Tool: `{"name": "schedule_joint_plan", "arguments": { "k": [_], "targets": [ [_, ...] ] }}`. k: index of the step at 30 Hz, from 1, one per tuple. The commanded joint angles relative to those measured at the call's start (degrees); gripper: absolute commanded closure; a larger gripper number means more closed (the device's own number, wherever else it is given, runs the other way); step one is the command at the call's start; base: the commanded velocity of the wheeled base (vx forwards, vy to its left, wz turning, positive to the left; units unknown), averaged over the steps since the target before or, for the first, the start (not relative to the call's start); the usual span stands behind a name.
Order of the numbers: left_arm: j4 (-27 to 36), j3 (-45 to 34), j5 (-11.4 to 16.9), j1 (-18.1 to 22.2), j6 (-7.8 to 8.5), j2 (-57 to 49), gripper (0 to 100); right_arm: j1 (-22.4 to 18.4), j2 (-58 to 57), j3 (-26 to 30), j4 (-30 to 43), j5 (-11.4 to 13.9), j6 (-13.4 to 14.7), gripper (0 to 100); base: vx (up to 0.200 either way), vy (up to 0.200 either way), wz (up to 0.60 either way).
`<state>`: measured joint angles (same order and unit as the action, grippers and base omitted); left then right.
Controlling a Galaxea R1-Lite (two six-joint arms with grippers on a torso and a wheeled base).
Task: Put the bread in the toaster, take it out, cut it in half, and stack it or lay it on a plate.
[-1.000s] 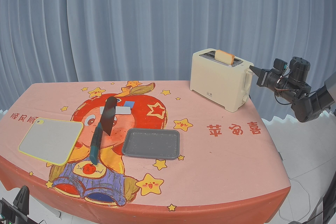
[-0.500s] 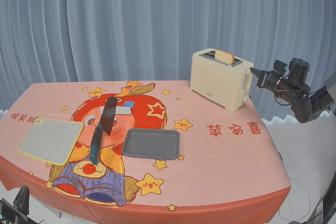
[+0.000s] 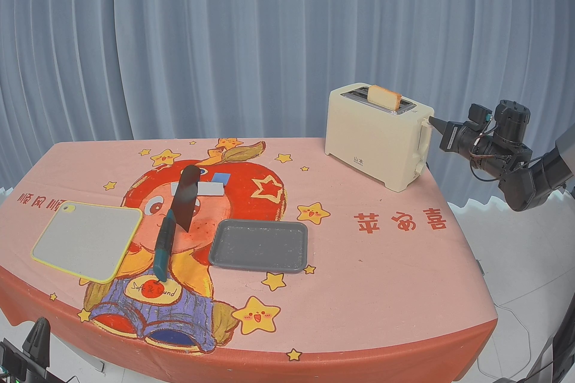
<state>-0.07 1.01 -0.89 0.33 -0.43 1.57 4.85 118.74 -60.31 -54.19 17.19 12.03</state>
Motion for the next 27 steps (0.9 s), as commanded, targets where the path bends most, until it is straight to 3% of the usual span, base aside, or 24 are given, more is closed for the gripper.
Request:
{"name": "schedule_joint_plan", "arguments": {
  "k": [1, 27],
  "targets": [
    [0.0, -1.0, 0.0, 0.0, -0.01, 0.1, 100, 0.2, -0.1, 0.4, 0.0, 0.0, -0.1, 100, 0.000, 0.000, 0.00],
    [0.0, -1.0, -0.1, 0.0, -0.01, 0.1, 100, 0.2, 0.3, 1.2, 0.3, 0.0, -0.4, 100, 0.000, 0.000, 0.00]
  ]
}}
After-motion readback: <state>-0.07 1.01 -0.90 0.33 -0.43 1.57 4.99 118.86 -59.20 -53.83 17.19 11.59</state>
